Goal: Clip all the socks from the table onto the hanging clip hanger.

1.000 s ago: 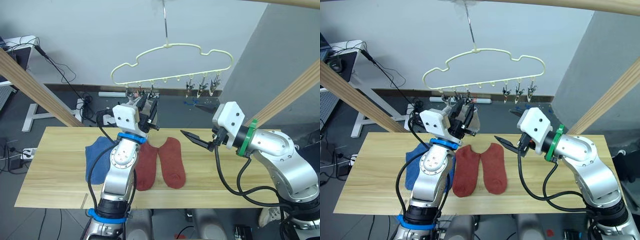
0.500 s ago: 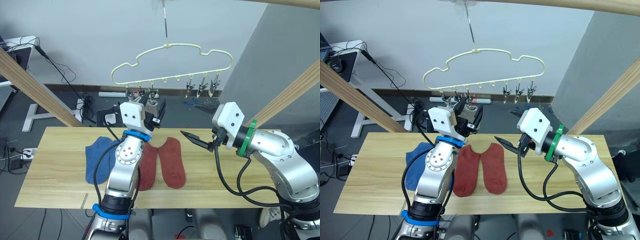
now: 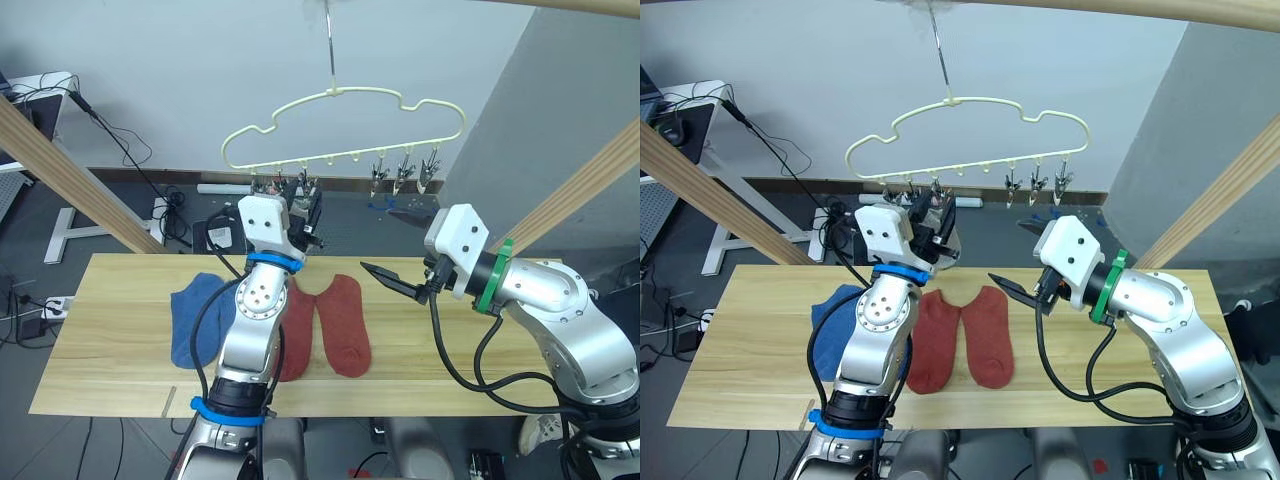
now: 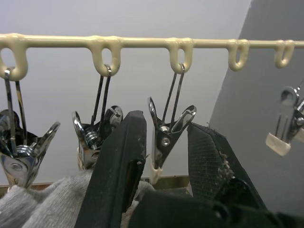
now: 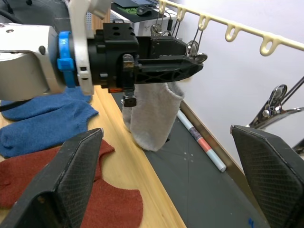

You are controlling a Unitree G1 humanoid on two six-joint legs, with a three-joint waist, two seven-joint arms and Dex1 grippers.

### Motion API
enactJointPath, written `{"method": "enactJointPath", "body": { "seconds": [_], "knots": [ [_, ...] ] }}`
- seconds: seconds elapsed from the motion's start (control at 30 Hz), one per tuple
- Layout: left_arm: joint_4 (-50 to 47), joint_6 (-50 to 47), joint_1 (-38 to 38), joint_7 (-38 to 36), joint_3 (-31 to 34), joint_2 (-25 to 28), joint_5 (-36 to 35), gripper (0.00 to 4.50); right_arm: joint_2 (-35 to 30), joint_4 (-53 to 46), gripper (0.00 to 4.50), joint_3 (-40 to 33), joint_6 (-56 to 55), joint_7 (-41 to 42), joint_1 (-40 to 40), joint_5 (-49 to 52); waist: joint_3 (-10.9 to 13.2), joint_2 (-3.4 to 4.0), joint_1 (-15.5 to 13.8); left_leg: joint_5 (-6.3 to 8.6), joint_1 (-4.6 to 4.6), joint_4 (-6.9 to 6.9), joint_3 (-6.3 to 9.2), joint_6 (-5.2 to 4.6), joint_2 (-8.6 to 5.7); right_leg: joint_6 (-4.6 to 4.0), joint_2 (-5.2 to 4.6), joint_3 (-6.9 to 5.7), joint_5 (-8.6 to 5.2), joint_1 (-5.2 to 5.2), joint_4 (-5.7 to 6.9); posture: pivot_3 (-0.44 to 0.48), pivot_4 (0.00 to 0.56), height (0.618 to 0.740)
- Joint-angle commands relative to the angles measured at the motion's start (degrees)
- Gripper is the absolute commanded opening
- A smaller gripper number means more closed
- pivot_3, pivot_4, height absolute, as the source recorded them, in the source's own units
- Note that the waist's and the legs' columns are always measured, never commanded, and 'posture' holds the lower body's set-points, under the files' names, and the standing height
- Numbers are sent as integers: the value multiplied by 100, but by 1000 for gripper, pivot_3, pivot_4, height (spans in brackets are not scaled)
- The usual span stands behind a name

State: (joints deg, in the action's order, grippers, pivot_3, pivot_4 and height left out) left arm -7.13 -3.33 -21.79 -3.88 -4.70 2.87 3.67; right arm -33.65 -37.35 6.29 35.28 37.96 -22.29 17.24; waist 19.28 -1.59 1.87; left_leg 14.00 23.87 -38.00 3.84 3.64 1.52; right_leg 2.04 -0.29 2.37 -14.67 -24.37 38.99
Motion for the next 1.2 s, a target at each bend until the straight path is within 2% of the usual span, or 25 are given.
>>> {"method": "enactJointPath", "body": {
  "seconds": [0.03,0.6,0.87,1.03,1.2],
  "knots": [
    [-41,175,-94,51,5,-30,33,1699,36,-83,4491,-51,-117,69,-146,143,0,0,0,0,0,0,0,0,0,0,0,0,0,0,1,-53,281,740],
    [177,387,-336,7,58,-87,-35,1699,30,-32,4491,-7,-122,98,-183,109,0,0,0,0,0,-1,0,0,0,-1,-1,0,1,0,2,-50,281,740],
    [209,497,-333,-89,50,-62,-70,209,30,-47,4491,16,-140,102,-138,98,-1,0,0,0,0,-2,0,0,0,-1,-1,0,1,0,2,-52,278,740],
    [170,500,-323,-199,67,-2,-132,164,61,27,4496,206,-131,-38,72,-101,-2,0,-1,0,0,-2,0,0,0,-1,-1,0,1,1,2,-45,277,740],
    [8,286,-282,-401,149,73,-375,164,281,533,4500,1104,-262,-609,305,-1053,-4,-1,3,0,-1,-2,0,0,0,-1,-1,0,1,1,2,-36,291,740]
  ]
}}
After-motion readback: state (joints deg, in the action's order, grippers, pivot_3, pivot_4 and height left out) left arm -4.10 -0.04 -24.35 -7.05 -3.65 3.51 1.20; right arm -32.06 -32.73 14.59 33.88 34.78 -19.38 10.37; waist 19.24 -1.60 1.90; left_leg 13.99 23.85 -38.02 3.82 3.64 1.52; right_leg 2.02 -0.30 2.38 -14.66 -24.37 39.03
